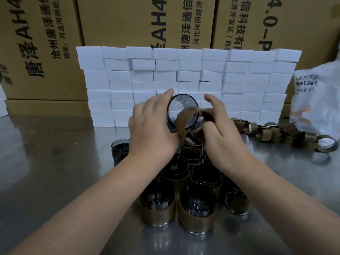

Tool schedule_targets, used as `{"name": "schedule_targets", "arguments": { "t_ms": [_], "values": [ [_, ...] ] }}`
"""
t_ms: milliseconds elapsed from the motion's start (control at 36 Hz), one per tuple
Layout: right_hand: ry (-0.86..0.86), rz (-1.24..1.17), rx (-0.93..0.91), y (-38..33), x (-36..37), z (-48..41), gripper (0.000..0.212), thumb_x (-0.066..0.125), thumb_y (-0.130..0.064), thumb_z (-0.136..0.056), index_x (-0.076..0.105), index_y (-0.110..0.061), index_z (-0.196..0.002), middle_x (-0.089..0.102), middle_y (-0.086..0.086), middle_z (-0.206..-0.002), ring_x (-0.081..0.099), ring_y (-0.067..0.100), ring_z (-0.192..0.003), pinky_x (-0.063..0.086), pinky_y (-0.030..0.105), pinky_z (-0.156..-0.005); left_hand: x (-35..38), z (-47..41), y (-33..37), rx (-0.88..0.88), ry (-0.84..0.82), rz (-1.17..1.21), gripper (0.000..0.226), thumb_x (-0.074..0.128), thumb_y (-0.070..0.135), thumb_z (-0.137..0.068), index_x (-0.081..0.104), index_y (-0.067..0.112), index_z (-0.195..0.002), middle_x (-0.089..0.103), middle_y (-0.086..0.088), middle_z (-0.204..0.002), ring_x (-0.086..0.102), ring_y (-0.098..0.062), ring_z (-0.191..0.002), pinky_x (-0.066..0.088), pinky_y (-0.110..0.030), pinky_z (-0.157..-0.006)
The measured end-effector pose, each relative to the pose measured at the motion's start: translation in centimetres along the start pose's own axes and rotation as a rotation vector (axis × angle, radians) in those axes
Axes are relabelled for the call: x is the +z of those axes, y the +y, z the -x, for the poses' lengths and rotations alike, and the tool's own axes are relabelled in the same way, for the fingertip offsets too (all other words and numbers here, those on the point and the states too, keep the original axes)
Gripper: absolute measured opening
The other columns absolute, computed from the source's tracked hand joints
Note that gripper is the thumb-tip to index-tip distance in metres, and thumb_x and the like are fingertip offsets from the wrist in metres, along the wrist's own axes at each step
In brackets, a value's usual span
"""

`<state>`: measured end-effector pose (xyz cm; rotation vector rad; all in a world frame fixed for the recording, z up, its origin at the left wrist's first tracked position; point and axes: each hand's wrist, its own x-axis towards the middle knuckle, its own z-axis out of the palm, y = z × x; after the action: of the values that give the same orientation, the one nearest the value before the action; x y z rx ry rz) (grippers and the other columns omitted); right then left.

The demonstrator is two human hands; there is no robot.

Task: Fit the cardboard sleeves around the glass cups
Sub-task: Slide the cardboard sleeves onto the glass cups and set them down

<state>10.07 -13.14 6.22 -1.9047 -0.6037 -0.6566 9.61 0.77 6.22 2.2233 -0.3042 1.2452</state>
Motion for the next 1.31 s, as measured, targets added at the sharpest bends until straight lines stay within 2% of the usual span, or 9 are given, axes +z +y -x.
{"name": "schedule_targets", "arguments": {
  "t_ms": [167,333,472,583,750,945,1139,1250,1306],
  "values": [
    [0.047,-0.056,0.035,0.1,0.3,0.1,0.059,0.03,-0.023,-0.078,0.047,-0.02,-0.134,0.054,-0.043,-0.069,0.05,-0.025,-0.072,0.036,-0.005,-0.063,0.5,0.3,0.0,0.025,-0.074,-0.01,0.081,0.078,0.029,-0.066,0.04,0.023,-0.138,0.05,0.003,-0.13,0.038,-0.021,-0.113,0.03,-0.026,-0.089],
    [0.091,-0.061,0.078,-0.3,0.5,0.0,0.056,0.029,-0.023,-0.077,0.055,-0.016,-0.126,0.063,-0.015,-0.104,0.053,-0.009,-0.089,0.039,0.0,-0.074,0.1,-0.2,-0.1,-0.078,-0.338,0.16,0.088,0.071,0.049,-0.06,0.016,0.057,-0.128,0.04,0.025,-0.135,0.054,-0.006,-0.108,0.041,-0.025,-0.087],
    [0.11,-0.003,0.139,0.3,0.2,-0.2,0.046,0.031,-0.006,-0.09,0.047,-0.015,-0.132,0.055,-0.011,-0.113,0.043,-0.012,-0.091,0.032,-0.004,-0.075,0.2,0.0,0.1,-0.055,-0.524,0.377,0.107,0.063,0.049,-0.058,0.005,0.038,-0.146,0.023,0.027,-0.145,0.03,0.026,-0.115,0.022,0.008,-0.084],
    [0.134,0.015,0.121,0.4,-0.2,-0.5,0.045,0.032,-0.005,-0.089,0.05,-0.012,-0.129,0.053,-0.012,-0.11,0.043,-0.014,-0.088,0.028,-0.01,-0.073,0.0,0.2,0.2,-0.059,-0.52,0.475,0.087,0.046,0.049,-0.073,0.006,0.028,-0.148,0.034,0.039,-0.131,0.037,0.019,-0.116,0.024,-0.001,-0.092],
    [0.066,0.027,0.125,-0.1,0.0,-0.2,0.049,0.033,-0.018,-0.084,0.05,-0.015,-0.13,0.059,-0.016,-0.1,0.057,-0.012,-0.084,0.04,0.002,-0.07,0.3,0.2,-0.2,0.016,-0.422,0.275,0.076,0.025,0.053,-0.082,0.011,0.017,-0.148,0.024,0.004,-0.152,0.02,0.003,-0.131,0.01,0.006,-0.092],
    [0.052,-0.084,0.154,-0.6,-0.6,-0.4,0.055,0.045,-0.031,-0.068,0.058,-0.023,-0.122,0.058,-0.03,-0.093,0.054,-0.016,-0.088,0.04,0.006,-0.078,-0.2,0.1,-0.6,0.025,-0.417,0.317,0.07,0.02,0.056,-0.088,0.018,0.019,-0.148,0.051,-0.011,-0.134,0.045,-0.019,-0.125,0.03,-0.018,-0.099],
    [0.042,-0.103,0.155,-0.8,-1.3,-0.4,0.055,0.051,-0.027,-0.065,0.063,-0.02,-0.118,0.065,-0.011,-0.112,0.058,0.007,-0.109,0.043,0.036,-0.1,-0.5,0.0,-0.5,0.037,-0.385,0.358,0.064,0.025,0.049,-0.087,0.029,0.021,-0.144,0.057,0.017,-0.085,0.055,0.001,-0.087,0.037,-0.005,-0.081],
    [0.0,-0.119,0.131,-0.9,-1.7,-0.5,0.035,0.053,-0.024,-0.064,0.067,-0.043,-0.09,0.068,-0.017,-0.104,0.059,0.004,-0.108,0.045,0.038,-0.099,-0.5,0.1,-0.6,0.034,-0.352,0.414,0.059,0.027,0.046,-0.089,0.035,0.021,-0.142,0.065,0.005,-0.091,0.06,-0.006,-0.087,0.046,-0.027,-0.087],
    [-0.01,-0.141,0.136,-0.8,-1.7,-0.6,0.04,0.054,-0.023,-0.063,0.069,-0.037,-0.098,0.068,-0.012,-0.111,0.058,0.007,-0.112,0.044,0.04,-0.1,-0.4,0.1,-0.6,0.024,-0.335,0.434,0.052,0.029,0.044,-0.089,0.038,0.03,-0.138,0.063,0.013,-0.101,0.06,-0.008,-0.097,0.046,-0.028,-0.091]
  ]
}}
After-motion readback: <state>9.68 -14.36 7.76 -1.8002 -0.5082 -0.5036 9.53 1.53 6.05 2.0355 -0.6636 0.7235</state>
